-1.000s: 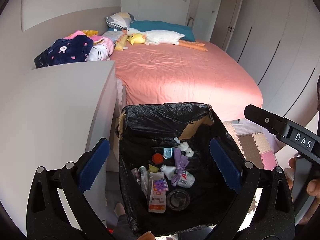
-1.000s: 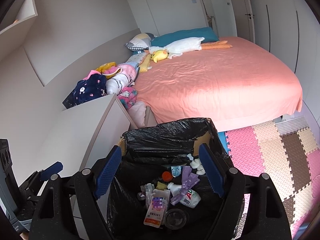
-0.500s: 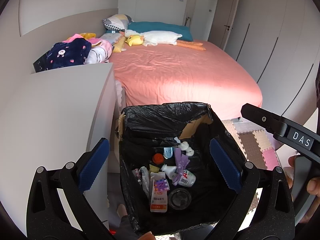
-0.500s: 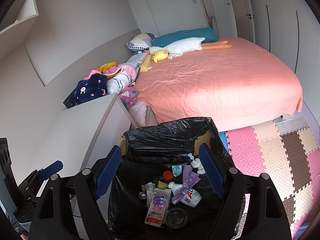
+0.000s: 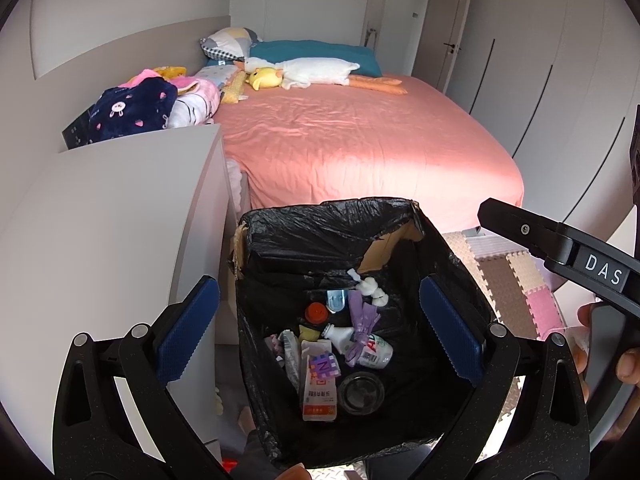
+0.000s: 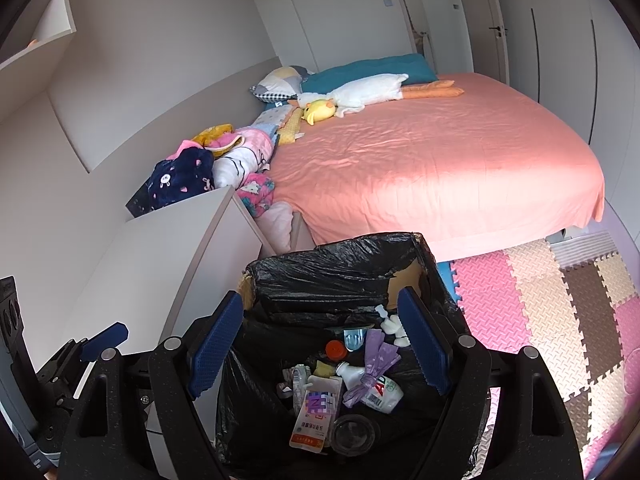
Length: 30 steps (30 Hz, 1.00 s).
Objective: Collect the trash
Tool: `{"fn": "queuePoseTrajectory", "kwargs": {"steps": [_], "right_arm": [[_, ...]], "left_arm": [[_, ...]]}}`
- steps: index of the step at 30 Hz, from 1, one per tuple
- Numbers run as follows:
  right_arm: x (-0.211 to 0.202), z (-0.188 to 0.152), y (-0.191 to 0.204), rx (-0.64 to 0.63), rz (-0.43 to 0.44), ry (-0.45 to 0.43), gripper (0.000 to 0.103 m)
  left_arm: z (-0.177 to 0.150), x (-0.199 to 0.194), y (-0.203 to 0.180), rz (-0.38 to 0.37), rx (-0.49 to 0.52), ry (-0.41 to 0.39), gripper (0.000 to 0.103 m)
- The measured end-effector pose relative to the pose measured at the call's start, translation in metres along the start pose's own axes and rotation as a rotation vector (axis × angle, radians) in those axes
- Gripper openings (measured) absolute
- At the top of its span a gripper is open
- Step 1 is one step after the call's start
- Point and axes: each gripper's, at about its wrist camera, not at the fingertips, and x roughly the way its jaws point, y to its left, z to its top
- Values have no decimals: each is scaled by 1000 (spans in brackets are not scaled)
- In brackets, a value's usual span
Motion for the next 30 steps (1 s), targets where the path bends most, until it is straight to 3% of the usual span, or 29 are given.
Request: {"fn": "queuePoseTrajectory", "kwargs": {"steps": [30], "right_arm": [[0,-3,-2,-1,-1,4,80]], "left_arm": [[0,1,-3,22,22,10,97]]}}
